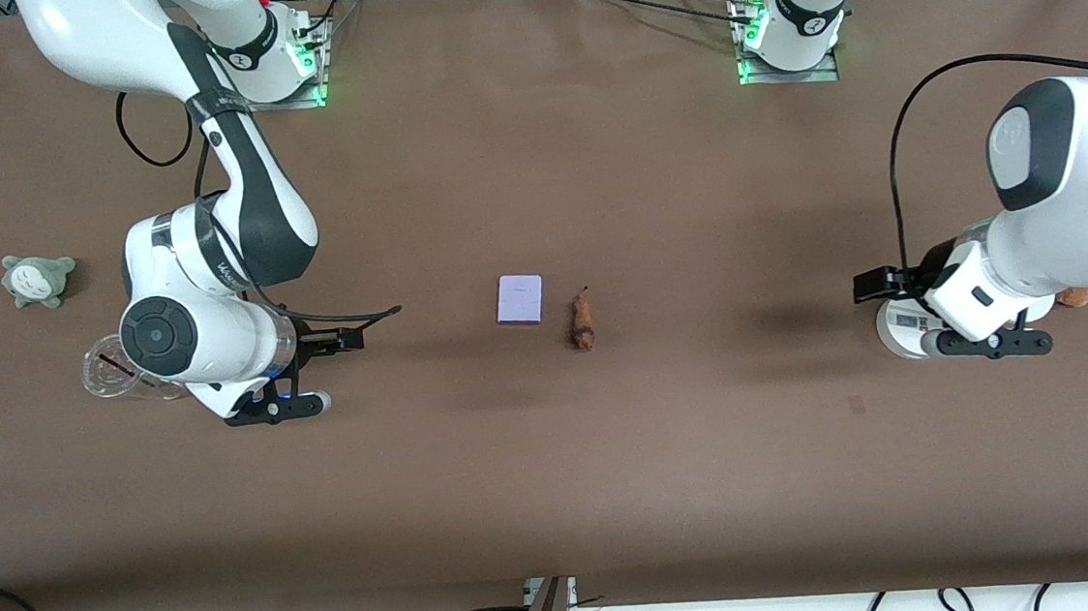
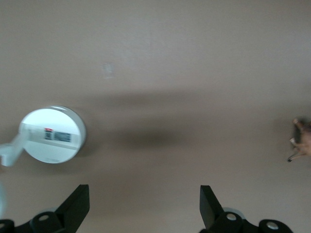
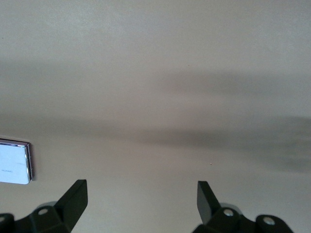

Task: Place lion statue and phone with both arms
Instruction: 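Lower the right gripper over the phone while the left gripper reaches the lion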

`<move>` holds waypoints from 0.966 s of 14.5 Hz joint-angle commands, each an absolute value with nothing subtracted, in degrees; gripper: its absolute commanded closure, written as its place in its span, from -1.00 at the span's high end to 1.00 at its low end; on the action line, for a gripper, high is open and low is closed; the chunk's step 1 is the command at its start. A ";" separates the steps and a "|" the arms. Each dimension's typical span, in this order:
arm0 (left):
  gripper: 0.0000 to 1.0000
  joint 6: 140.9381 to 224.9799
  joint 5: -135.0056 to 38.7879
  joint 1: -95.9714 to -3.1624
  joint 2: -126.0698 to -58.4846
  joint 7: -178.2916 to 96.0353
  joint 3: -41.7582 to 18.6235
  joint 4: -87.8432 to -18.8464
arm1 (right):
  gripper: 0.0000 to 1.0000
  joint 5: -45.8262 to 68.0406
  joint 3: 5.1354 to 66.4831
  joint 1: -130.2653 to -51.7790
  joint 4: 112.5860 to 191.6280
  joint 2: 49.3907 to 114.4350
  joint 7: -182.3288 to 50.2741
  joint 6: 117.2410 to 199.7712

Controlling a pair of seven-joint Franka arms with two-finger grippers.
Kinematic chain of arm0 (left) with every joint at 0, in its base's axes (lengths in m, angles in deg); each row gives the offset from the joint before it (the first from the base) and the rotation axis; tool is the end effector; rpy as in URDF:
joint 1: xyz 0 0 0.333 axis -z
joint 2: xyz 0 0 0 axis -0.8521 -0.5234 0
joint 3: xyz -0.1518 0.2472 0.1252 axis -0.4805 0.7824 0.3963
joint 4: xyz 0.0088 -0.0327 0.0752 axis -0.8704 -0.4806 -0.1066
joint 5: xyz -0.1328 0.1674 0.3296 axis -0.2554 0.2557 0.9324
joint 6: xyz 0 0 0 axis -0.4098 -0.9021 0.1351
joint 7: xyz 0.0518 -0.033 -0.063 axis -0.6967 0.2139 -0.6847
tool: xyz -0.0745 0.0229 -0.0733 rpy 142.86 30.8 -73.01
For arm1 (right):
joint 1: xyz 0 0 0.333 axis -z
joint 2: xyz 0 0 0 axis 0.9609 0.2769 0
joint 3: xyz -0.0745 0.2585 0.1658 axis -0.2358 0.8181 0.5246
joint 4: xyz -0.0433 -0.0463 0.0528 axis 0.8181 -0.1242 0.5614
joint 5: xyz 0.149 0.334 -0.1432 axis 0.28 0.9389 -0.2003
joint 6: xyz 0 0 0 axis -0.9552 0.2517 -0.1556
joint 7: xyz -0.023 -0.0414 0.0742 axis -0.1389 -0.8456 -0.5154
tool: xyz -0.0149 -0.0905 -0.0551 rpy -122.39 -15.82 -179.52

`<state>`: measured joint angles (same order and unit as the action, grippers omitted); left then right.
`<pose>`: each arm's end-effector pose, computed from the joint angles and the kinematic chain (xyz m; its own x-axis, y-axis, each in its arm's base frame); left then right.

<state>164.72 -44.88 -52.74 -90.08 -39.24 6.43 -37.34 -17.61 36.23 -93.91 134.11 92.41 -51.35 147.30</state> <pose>0.6600 -0.0776 0.4389 0.9883 -0.0081 -0.1524 0.0051 -0.9963 0.0859 0.6660 0.2014 0.3425 0.9791 0.0591 -0.1945 0.0505 -0.9975 -0.0492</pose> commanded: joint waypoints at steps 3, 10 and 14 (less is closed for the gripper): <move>1.00 167.74 -47.37 -41.07 -95.12 -56.41 6.93 -34.67 | 1.00 -17.56 36.07 -93.96 134.21 92.55 -50.80 147.03; 1.00 183.26 -47.55 -28.84 -112.16 -72.26 6.85 -25.35 | 1.00 -19.59 36.07 -94.31 134.21 94.22 -50.80 149.14; 1.00 192.88 -47.29 -24.08 -118.86 -78.08 7.20 -24.47 | 1.00 -19.85 35.99 -97.46 134.21 95.10 -44.31 150.19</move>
<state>192.40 -46.61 -26.17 -115.87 -75.35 5.87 -28.64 -18.63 36.01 -95.10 134.24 94.92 -48.63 149.05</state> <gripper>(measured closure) 0.000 0.000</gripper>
